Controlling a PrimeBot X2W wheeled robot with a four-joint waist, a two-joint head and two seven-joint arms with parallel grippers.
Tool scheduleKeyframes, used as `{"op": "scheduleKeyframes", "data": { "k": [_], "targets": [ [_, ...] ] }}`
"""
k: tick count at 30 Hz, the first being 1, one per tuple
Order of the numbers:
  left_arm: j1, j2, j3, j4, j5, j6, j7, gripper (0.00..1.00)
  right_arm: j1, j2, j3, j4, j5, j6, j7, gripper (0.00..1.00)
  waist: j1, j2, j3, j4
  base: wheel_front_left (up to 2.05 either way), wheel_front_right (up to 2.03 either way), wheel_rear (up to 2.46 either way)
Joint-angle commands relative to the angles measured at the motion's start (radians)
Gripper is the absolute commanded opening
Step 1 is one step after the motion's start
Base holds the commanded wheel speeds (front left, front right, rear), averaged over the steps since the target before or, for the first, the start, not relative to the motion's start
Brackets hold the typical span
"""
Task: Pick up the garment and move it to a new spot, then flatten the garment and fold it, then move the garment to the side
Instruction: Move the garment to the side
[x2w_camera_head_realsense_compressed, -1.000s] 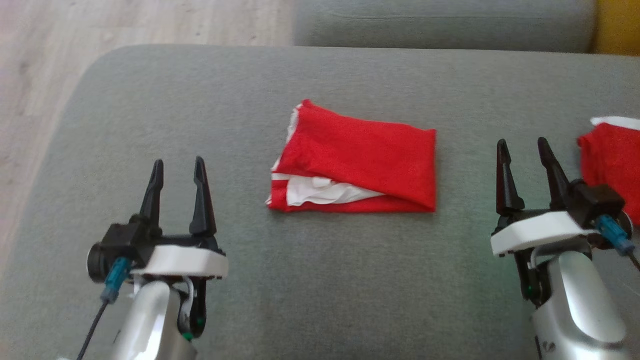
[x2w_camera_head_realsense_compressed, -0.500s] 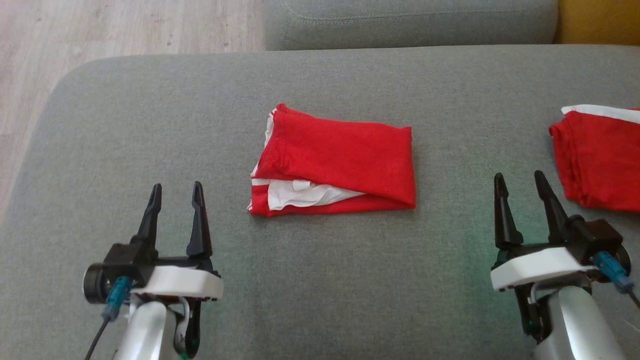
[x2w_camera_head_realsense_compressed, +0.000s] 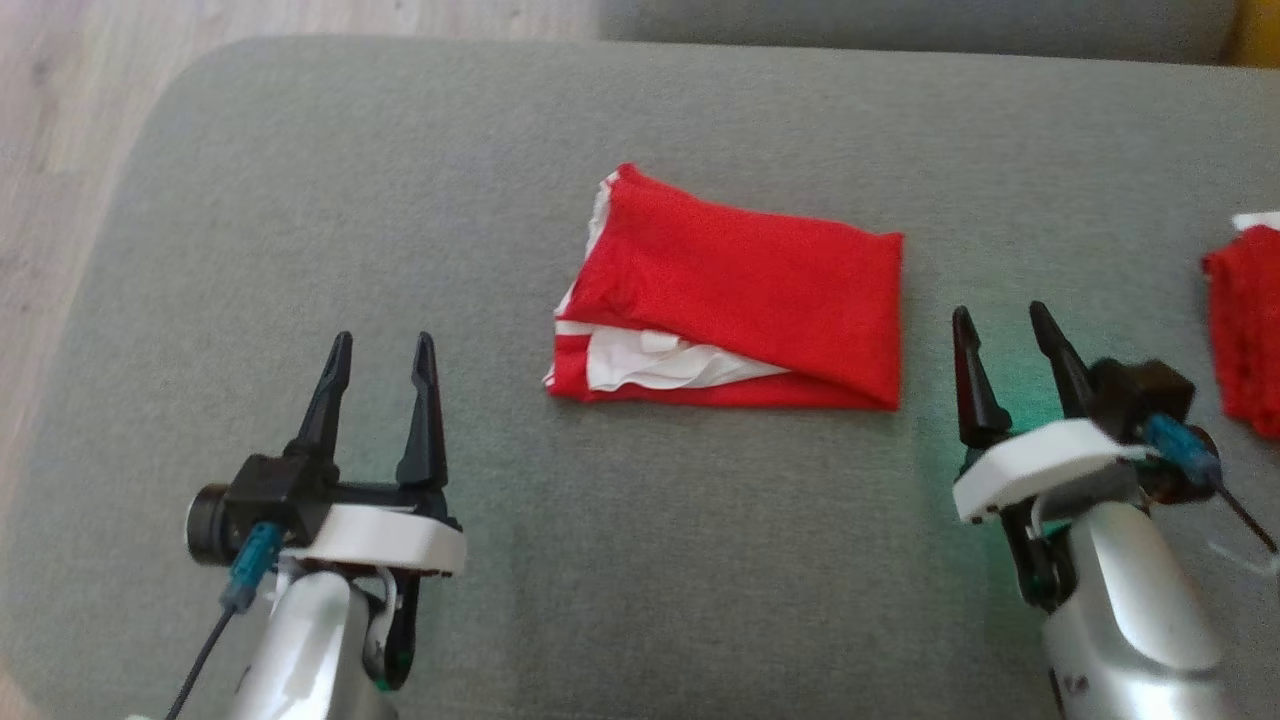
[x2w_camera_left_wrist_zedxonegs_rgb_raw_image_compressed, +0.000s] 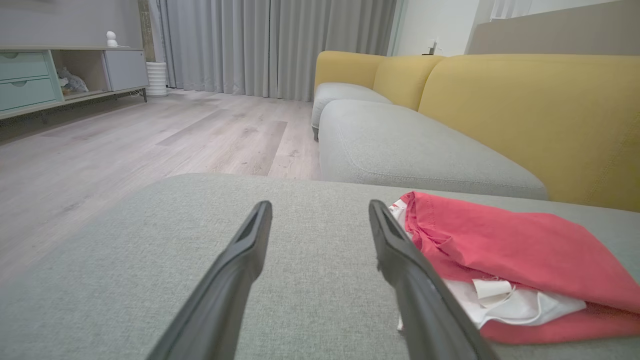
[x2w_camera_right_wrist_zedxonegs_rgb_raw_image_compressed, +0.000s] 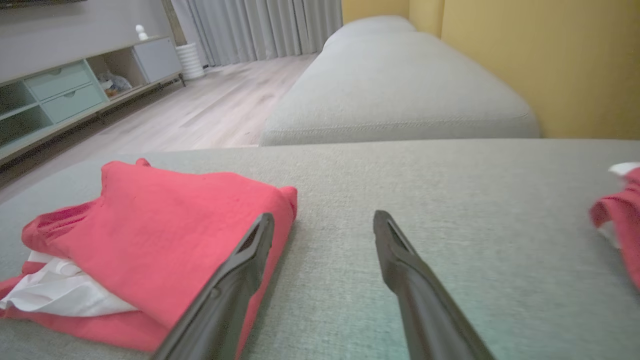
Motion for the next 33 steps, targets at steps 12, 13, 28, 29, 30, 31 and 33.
{"op": "scheduleKeyframes", "data": {
  "k": [12,13,28,29,30,31,33],
  "targets": [
    [-0.072,0.008,-0.028,-0.02,-0.02,0.008,-0.006,1.0,-0.248,0.0,0.073,0.339,0.056,-0.001,0.109,1.0,-0.0001,0.0,0.072,0.114,0.0,0.0,0.0],
    [-0.074,0.008,-0.031,-0.02,-0.023,0.009,-0.006,1.0,-0.26,0.0,0.082,0.364,0.056,-0.001,0.115,1.0,-0.0001,0.0,0.074,0.118,0.0,0.0,0.0],
    [-0.067,0.007,-0.041,-0.02,-0.033,0.018,-0.006,1.0,-0.334,0.0,0.167,0.502,-0.035,-0.001,0.003,0.0,-0.0001,0.0,0.002,0.061,0.0,0.0,0.0],
    [-0.067,0.007,-0.041,-0.02,-0.033,0.018,-0.006,1.0,-0.334,0.0,0.167,0.502,-0.035,-0.001,0.003,0.0,-0.0001,0.0,0.002,0.061,0.0,0.0,0.0],
    [-0.065,0.007,-0.045,-0.02,-0.035,0.017,-0.006,1.0,-0.335,0.0,0.171,0.499,-0.049,-0.001,-0.001,0.0,-0.0001,0.0,-0.006,0.051,0.0,0.0,0.0],
    [-0.062,0.007,-0.057,-0.022,-0.04,0.018,-0.006,1.0,-0.337,0.0,0.179,0.49,-0.092,-0.001,-0.005,0.0,-0.0001,0.0,-0.022,0.027,0.0,0.0,0.0],
    [-0.061,0.007,-0.072,-0.025,-0.045,0.02,-0.006,1.0,-0.336,-0.001,0.186,0.478,-0.136,-0.001,0.001,0.0,-0.0001,0.0,-0.035,0.001,0.0,0.0,0.0]
  ]
}}
